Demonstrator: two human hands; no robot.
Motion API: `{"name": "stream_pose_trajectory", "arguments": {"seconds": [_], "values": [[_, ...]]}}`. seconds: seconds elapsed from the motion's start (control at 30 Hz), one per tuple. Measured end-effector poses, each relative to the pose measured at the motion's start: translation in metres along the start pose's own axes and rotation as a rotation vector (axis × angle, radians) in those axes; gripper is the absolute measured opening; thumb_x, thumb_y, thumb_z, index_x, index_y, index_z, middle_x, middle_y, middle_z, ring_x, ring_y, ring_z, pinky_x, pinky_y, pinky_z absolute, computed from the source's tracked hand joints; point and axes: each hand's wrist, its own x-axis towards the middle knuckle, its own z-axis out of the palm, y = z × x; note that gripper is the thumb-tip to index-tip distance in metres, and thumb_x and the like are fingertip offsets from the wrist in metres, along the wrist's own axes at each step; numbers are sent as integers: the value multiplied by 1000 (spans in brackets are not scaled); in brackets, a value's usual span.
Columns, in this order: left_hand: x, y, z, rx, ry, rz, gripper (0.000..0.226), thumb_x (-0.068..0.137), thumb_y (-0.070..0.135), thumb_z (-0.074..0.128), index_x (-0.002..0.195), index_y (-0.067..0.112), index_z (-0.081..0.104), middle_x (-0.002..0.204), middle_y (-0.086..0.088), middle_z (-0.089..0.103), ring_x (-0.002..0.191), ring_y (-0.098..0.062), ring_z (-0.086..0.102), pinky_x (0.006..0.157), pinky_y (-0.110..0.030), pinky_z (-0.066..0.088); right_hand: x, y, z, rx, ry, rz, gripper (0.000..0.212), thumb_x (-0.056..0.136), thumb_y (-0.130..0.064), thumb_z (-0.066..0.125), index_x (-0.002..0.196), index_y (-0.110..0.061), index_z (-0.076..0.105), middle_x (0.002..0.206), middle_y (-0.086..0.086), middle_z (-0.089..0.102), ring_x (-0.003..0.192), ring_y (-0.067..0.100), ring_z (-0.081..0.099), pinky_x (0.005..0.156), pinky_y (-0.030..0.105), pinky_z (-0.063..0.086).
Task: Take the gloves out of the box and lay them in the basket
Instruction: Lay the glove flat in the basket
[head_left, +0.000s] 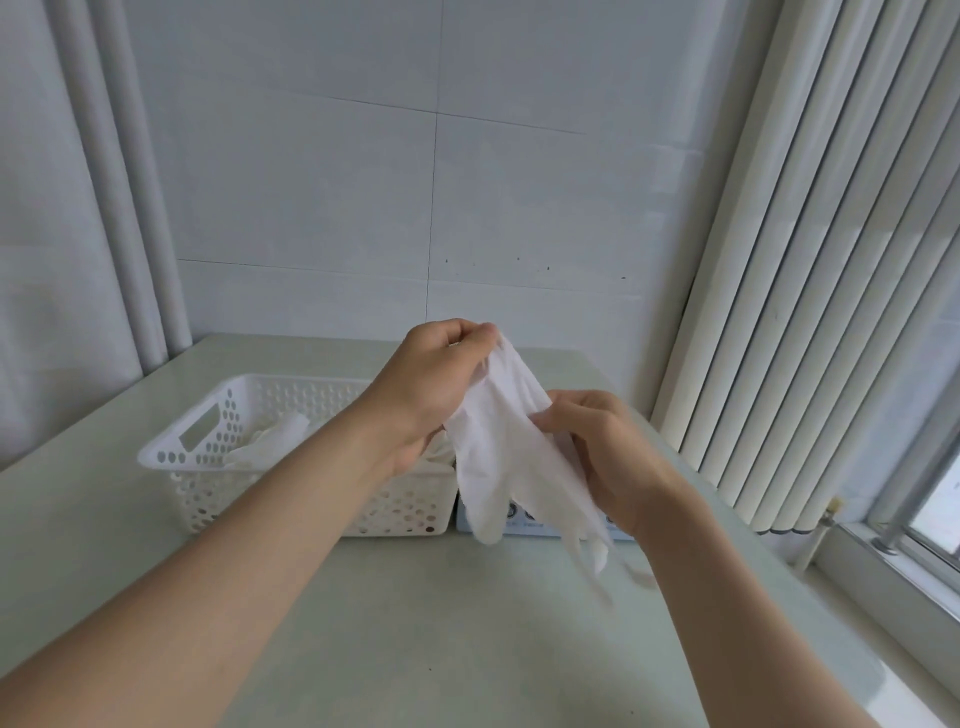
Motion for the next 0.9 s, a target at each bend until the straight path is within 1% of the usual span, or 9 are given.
{"name": "stream_pose_trajectory", "arguments": {"seconds": [0.07,0.17,0.23,0.33,0.47,0.57,0.67,0.8,0.9], "values": [[-1,6,-3,-39,-20,-58,30,108,31,55,85,13,60,68,0,52,60,-17,52,60,-27,40,1,1,1,22,9,32,54,72,-20,74,90,22,46,89,21,50,76,41,43,72,49,34],[3,6,-13,53,13,-120,27,109,27,50,86,13,54,69,-3,55,50,-19,54,44,-22,39,-1,0,4,7,86,31,37,83,-16,71,90,17,57,81,24,61,73,36,57,72,46,42],[9,0,-23,235,40,-122,23,109,27,47,92,12,53,80,-9,54,63,-24,54,48,-26,43,-1,0,9,-127,202,2,18,89,-16,70,82,1,72,77,18,70,69,28,64,67,39,49],[16,-11,-41,632,86,-44,23,108,24,42,90,12,50,80,-9,48,68,-25,45,46,-25,45,2,7,21,-430,416,-128,17,90,-17,66,82,-20,80,68,3,75,61,23,69,58,32,55],[24,-24,-61,991,187,-13,29,108,22,37,83,8,42,88,-10,56,72,-31,52,66,-36,45,12,23,30,-663,518,-252,17,94,-19,64,82,-24,76,52,1,64,46,18,52,52,31,49],[26,-27,-69,1047,186,-56,20,105,12,38,86,10,44,91,-9,56,71,-30,56,67,-36,47,18,29,40,-667,546,-273,16,99,-23,62,88,-30,72,57,-5,67,63,17,67,62,32,55],[26,-25,-78,1046,182,-83,14,109,17,35,105,10,47,100,-8,56,73,-30,65,65,-38,57,23,27,54,-625,587,-294,12,101,-24,61,96,-28,71,68,-12,66,76,13,63,62,21,48],[26,-20,-93,994,146,-159,11,109,16,35,116,15,44,107,-6,54,75,-29,67,53,-32,53,38,17,68,-649,602,-335,13,101,-18,57,100,-23,69,71,-8,66,64,11,59,63,34,51],[27,-23,-108,1062,168,-195,13,107,15,36,118,12,43,105,-8,54,75,-30,66,55,-32,50,55,12,77,-746,525,-354,15,104,-20,56,108,-20,70,90,-2,71,79,16,64,72,37,56]]}}
